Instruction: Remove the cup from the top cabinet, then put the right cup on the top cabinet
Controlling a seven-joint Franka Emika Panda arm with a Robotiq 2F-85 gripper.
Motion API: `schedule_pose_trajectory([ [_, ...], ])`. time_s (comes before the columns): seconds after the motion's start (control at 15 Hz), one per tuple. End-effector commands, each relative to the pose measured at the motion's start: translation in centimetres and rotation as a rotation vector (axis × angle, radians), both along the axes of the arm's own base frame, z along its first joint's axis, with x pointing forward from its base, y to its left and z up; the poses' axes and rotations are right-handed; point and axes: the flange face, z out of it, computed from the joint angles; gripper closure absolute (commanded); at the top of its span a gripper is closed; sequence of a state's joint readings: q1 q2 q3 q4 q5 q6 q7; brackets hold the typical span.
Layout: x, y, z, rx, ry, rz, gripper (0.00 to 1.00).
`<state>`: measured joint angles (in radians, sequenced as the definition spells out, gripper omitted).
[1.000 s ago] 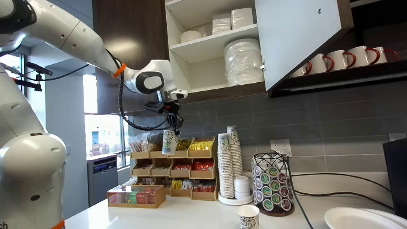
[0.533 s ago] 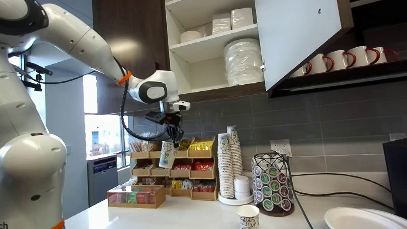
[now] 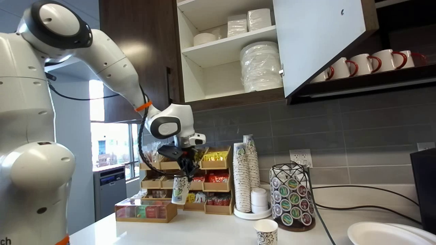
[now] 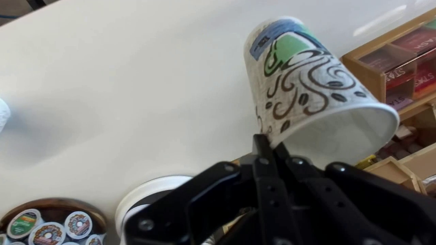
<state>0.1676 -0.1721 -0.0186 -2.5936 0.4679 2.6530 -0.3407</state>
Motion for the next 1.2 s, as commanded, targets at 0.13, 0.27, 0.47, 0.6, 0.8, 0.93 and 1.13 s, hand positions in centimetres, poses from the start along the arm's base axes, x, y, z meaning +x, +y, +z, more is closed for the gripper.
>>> schedule_pose_trajectory([
  [0.13,0.9,0.5,-4.9,0.058,-0.073,0.045,0.99],
  [0.27,1.2,0.2,-6.3,0.075,-0.085,0.045,0.99],
  [0.47,1.8,0.1,-8.3,0.086,-0.093,0.05,0.99],
  [0.6,2.2,-0.1,-9.6,0.076,-0.097,0.045,0.99],
  [0.8,2.7,-0.1,-11.5,0.063,-0.095,0.031,0.99],
  [0.93,2.9,-0.1,-12.7,0.059,-0.091,0.022,0.99],
  [1.13,3.1,-0.1,-14.3,0.05,-0.092,0.016,0.99],
])
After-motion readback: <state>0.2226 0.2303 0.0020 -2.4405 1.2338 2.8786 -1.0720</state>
